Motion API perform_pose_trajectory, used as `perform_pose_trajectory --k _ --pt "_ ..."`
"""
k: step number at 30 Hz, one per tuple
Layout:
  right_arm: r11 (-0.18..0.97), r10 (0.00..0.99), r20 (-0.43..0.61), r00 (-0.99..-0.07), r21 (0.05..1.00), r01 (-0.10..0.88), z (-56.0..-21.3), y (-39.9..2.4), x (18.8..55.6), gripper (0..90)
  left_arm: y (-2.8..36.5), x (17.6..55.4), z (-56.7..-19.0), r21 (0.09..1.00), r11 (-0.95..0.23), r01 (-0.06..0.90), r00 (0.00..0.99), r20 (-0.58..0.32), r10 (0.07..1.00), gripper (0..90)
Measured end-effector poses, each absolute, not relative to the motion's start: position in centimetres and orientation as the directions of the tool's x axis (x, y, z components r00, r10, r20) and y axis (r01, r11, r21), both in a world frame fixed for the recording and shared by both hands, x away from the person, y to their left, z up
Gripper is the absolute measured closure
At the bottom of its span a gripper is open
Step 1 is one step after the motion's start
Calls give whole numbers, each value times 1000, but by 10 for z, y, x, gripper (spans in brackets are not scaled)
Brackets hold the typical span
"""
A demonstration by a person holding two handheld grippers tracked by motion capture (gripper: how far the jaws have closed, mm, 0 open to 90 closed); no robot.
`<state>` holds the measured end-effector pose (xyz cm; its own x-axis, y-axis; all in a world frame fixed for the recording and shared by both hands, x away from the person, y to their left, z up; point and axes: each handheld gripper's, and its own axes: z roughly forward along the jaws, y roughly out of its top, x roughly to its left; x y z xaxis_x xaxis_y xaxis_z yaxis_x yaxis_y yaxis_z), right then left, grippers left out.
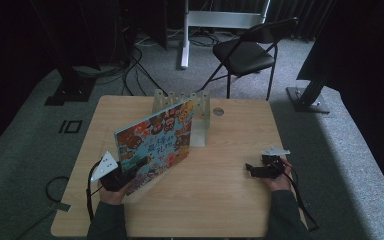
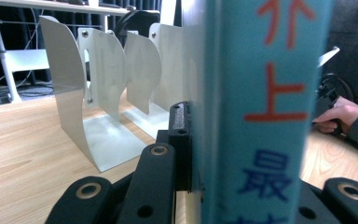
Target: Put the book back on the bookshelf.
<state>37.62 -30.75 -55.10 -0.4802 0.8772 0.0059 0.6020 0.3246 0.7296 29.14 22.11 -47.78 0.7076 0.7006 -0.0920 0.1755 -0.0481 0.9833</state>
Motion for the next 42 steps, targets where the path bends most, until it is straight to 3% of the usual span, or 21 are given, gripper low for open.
perform_pose_trajectory --k 42 --pt "324 877 6 -480 729 602 -551 -307 376 138 239 281 -472 987 -11 159 610 -89 788 808"
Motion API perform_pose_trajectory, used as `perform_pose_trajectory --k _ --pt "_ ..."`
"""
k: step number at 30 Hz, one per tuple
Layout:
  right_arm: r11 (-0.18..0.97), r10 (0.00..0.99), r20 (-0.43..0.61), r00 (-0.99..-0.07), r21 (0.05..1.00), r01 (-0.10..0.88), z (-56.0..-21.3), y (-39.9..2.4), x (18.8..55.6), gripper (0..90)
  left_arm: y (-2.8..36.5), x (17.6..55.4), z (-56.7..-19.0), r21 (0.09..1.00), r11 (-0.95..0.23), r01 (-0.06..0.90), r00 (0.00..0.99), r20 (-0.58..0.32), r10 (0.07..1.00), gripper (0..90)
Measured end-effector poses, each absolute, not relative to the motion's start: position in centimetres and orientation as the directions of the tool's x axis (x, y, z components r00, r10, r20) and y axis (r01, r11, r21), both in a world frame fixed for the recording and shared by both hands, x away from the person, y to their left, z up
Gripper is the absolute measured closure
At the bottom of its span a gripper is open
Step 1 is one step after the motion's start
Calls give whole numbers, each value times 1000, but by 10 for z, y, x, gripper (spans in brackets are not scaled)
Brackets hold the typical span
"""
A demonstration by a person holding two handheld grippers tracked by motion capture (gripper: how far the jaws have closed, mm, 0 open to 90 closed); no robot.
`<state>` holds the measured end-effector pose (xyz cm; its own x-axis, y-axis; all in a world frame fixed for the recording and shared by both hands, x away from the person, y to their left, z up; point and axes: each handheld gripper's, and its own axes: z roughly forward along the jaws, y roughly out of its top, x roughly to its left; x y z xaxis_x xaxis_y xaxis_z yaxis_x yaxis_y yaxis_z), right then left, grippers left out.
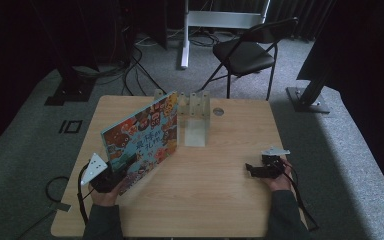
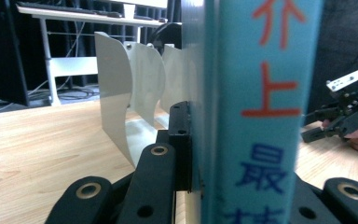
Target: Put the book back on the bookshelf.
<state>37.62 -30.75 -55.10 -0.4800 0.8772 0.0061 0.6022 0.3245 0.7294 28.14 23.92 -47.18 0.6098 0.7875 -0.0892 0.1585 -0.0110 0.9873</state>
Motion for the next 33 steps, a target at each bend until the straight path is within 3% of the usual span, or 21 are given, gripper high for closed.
perform_pose_trajectory --k 33 --pt "325 877 6 -480 729 602 -551 -308 376 138 230 291 -466 989 28 146 521 -101 848 808"
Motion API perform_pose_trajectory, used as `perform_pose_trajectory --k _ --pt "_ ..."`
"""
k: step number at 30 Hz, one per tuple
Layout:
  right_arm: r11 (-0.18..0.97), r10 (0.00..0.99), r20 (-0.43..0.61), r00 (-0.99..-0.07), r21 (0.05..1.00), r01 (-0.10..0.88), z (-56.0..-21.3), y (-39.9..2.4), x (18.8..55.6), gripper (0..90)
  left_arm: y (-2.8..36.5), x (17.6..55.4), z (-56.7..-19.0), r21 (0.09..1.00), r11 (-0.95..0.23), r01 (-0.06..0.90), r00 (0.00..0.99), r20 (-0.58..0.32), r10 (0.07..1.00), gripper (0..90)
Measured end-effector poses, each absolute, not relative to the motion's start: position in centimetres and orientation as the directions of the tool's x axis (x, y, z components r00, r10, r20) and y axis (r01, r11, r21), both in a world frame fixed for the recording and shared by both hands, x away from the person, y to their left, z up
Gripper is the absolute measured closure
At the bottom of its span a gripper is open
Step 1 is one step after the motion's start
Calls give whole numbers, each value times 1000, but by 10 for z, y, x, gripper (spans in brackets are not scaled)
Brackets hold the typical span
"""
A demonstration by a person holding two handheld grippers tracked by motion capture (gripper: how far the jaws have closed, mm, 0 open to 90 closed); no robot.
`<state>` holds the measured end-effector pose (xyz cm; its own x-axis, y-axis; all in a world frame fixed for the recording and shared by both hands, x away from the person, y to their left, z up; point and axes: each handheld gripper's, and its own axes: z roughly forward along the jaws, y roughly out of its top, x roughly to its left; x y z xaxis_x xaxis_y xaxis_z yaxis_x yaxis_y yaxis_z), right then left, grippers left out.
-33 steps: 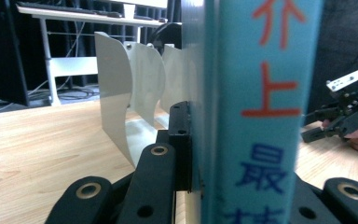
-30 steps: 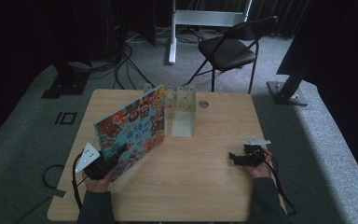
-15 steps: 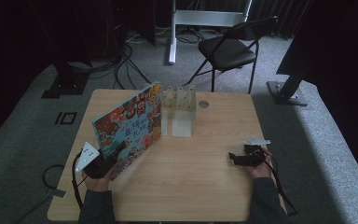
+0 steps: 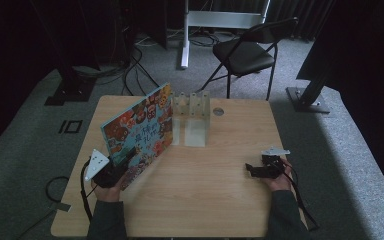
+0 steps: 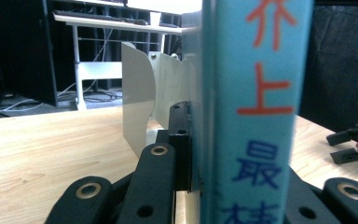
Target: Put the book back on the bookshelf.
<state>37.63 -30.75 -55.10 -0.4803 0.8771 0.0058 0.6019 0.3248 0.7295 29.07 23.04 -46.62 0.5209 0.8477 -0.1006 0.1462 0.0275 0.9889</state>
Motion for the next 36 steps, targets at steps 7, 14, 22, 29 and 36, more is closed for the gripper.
perform_pose_trajectory --k 7,14,22,29,36 --pt "325 877 6 -480 729 602 -551 -308 376 138 226 292 -465 991 10 131 495 -75 866 808" --pt "325 877 6 -480 729 602 -551 -307 376 138 222 295 -464 992 1 126 476 -62 877 808" --pt "325 877 6 -481 729 602 -551 -308 376 138 218 301 -465 991 -11 131 466 -52 883 808" --pt "325 877 6 -481 730 602 -551 -308 376 137 215 306 -466 990 -10 138 456 -55 889 808" --pt "324 877 7 -481 730 602 -551 -308 376 137 213 309 -467 990 -9 144 442 -57 895 808"
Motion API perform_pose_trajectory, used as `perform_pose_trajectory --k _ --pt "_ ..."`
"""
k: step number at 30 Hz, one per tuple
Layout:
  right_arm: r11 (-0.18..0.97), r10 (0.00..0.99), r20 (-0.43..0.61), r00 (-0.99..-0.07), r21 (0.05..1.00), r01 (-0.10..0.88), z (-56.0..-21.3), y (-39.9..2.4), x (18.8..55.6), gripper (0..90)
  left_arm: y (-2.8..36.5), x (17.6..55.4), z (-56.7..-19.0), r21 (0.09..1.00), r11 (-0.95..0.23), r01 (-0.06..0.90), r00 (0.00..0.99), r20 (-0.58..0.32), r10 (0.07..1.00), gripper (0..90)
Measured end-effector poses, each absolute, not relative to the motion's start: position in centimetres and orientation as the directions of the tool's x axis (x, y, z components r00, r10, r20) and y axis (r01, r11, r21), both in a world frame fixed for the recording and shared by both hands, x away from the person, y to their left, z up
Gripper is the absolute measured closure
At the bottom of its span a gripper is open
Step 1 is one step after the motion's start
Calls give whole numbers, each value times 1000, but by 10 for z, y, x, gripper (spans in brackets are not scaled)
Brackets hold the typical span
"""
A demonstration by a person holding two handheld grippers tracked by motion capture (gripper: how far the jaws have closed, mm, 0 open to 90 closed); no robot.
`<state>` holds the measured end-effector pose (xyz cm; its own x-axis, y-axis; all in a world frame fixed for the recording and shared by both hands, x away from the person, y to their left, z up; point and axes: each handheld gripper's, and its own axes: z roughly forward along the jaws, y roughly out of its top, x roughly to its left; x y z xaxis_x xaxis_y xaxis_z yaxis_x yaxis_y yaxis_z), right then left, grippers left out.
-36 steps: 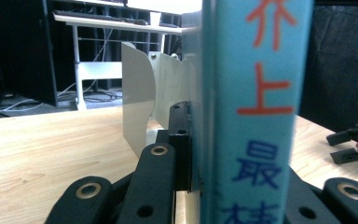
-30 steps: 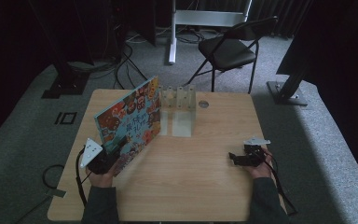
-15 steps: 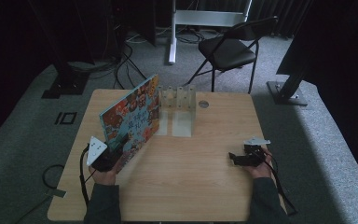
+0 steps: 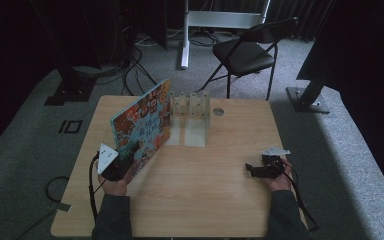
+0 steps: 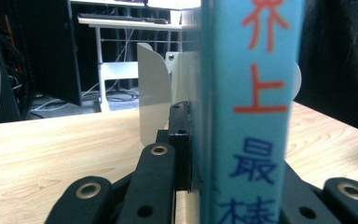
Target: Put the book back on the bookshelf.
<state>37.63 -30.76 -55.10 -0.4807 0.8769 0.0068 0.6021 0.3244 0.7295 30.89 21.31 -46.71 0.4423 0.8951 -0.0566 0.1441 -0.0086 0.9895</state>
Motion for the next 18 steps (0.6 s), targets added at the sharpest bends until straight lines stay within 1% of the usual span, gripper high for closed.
perform_pose_trajectory --k 18 --pt "324 877 7 -481 730 602 -551 -308 376 137 206 315 -467 990 -20 138 408 -39 912 808"
